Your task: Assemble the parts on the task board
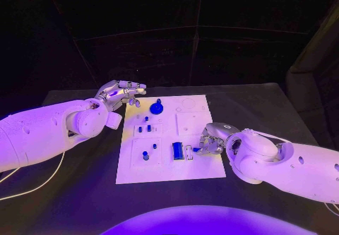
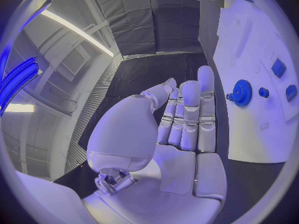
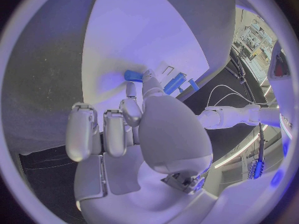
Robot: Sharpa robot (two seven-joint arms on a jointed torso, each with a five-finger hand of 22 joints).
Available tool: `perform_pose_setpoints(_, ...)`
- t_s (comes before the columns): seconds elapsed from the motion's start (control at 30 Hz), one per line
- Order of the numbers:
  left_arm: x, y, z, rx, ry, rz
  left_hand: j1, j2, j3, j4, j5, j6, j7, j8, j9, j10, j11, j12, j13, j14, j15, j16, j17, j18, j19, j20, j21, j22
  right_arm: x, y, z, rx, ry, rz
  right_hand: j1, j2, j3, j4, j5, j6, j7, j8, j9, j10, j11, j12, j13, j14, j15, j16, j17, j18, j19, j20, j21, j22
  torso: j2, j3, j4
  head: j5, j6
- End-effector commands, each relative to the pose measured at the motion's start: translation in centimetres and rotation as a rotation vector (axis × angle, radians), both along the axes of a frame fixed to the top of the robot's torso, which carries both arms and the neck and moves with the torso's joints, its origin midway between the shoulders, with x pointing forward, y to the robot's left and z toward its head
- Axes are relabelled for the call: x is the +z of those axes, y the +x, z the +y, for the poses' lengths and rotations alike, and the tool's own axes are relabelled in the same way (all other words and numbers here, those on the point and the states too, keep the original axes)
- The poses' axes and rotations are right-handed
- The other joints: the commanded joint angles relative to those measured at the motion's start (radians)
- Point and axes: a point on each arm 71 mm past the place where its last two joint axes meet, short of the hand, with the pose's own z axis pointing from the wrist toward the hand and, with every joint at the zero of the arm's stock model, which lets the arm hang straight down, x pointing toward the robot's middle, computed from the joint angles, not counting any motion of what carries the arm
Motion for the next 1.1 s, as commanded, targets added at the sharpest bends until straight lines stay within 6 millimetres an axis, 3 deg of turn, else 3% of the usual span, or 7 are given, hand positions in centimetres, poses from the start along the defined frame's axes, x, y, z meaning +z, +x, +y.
perform_pose_setpoints(0.03,0.1,0.0,-0.1,-0.011,-0.008,0.001,-0.008,0.0,-0.006,0.0,0.005,-0.004,-0.002,0.006,0.0,-0.008,-0.001,0.006,-0.002,-0.009,0.001,-0.004,-0.002,0.014,-0.006,0.002,-0.006,-0.002,0.3,-0.1,0.5,0.071,-0.068,-0.048,0.016,0.0,-0.01,-0.004,0.027,-0.014,0.004,-0.009,-0.002,-0.015,0.002,-0.019,-0.013,0.058,0.011,-0.008,0.036,-0.008,-0.009,0.001,-0.007,-0.006,-0.001,-0.0009,-0.0008,0.0,0.0)
perform_pose_setpoints(0.17,0.1,0.0,-0.1,-0.012,-0.009,0.001,-0.008,0.0,-0.006,0.0,0.005,-0.004,-0.002,0.006,0.0,-0.008,-0.001,0.006,-0.002,-0.009,0.001,-0.004,-0.002,0.014,-0.006,0.002,-0.006,-0.002,0.4,-0.2,1.0,0.125,-0.136,-0.081,0.037,0.004,-0.019,-0.02,0.092,-0.035,0.012,-0.02,-0.006,-0.039,0.009,-0.059,-0.043,0.056,0.017,-0.015,0.029,-0.006,-0.015,0.006,-0.014,-0.014,-0.001,-0.0018,-0.0002,-0.002,-0.002)
perform_pose_setpoints(0.53,0.1,-0.1,-0.1,-0.013,-0.008,0.004,-0.008,0.0,-0.006,0.0,0.005,-0.004,-0.002,0.006,0.0,-0.008,-0.001,0.006,-0.002,-0.009,0.001,-0.004,-0.002,0.014,-0.006,0.002,-0.006,-0.002,0.0,-0.2,1.5,0.195,-0.269,-0.088,0.103,0.042,0.025,-0.05,0.115,-0.043,0.016,-0.03,-0.014,-0.056,0.01,-0.087,-0.065,0.055,0.018,-0.02,0.026,-0.005,-0.018,0.009,-0.018,-0.019,-0.001,-0.0022,0.0017,-0.001,-0.001)
perform_pose_setpoints(0.67,0.1,-0.1,-0.1,-0.013,-0.007,0.005,-0.008,0.0,-0.006,0.0,0.005,-0.004,-0.002,0.006,0.0,-0.008,-0.001,0.006,-0.002,-0.009,0.001,-0.004,-0.002,0.014,-0.006,0.002,-0.006,-0.002,-0.1,-0.1,1.5,0.202,-0.295,-0.075,0.11,0.055,0.058,-0.046,0.174,-0.039,0.018,-0.046,-0.024,-0.059,0.011,-0.094,-0.071,0.056,0.019,-0.021,0.027,-0.006,-0.017,0.01,-0.018,-0.017,-0.001,-0.0019,0.0016,-0.001,-0.001)
perform_pose_setpoints(0.9,0.0,-0.1,0.0,-0.013,-0.007,0.007,-0.008,0.0,-0.006,0.0,0.005,-0.004,-0.002,0.006,0.0,-0.008,-0.001,0.006,-0.002,-0.009,0.001,-0.004,-0.002,0.014,-0.006,0.002,-0.006,-0.002,-0.3,-0.2,1.5,0.201,-0.291,-0.051,0.118,0.092,0.175,-0.028,0.198,0.001,0.006,-0.064,-0.039,-0.045,0.0,-0.065,-0.05,0.058,0.011,-0.019,0.034,-0.007,-0.013,0.004,-0.015,-0.01,0.0,-0.0001,0.0009,0.002,-0.002)
perform_pose_setpoints(1.03,0.0,-0.1,0.0,-0.014,-0.006,0.008,-0.008,0.001,-0.006,0.0,0.005,-0.005,-0.002,0.006,0.0,-0.01,-0.001,0.007,-0.002,-0.01,0.001,-0.004,-0.003,0.014,-0.006,0.002,-0.007,-0.002,-0.4,-0.2,1.6,0.197,-0.274,-0.027,0.105,0.083,0.239,-0.019,0.191,0.016,0.003,-0.072,-0.047,-0.036,-0.003,-0.054,-0.04,0.059,0.01,-0.015,0.041,-0.008,-0.009,0.002,-0.011,-0.003,0.0,0.0002,0.0004,0.002,-0.001)
perform_pose_setpoints(1.1,0.0,-0.1,-0.1,-0.015,-0.007,0.009,-0.008,0.001,-0.006,0.0,0.005,-0.005,-0.002,0.006,0.0,-0.01,-0.001,0.007,-0.002,-0.01,0.001,-0.004,-0.003,0.014,-0.006,0.002,-0.007,-0.002,-0.4,-0.3,1.6,0.191,-0.26,-0.015,0.085,0.062,0.305,-0.014,0.19,0.028,0.003,-0.08,-0.055,-0.032,-0.004,-0.05,-0.037,0.06,0.009,-0.014,0.044,-0.008,-0.008,0.001,-0.01,0.0,-0.001,-0.0002,0.001,0.001,-0.001)
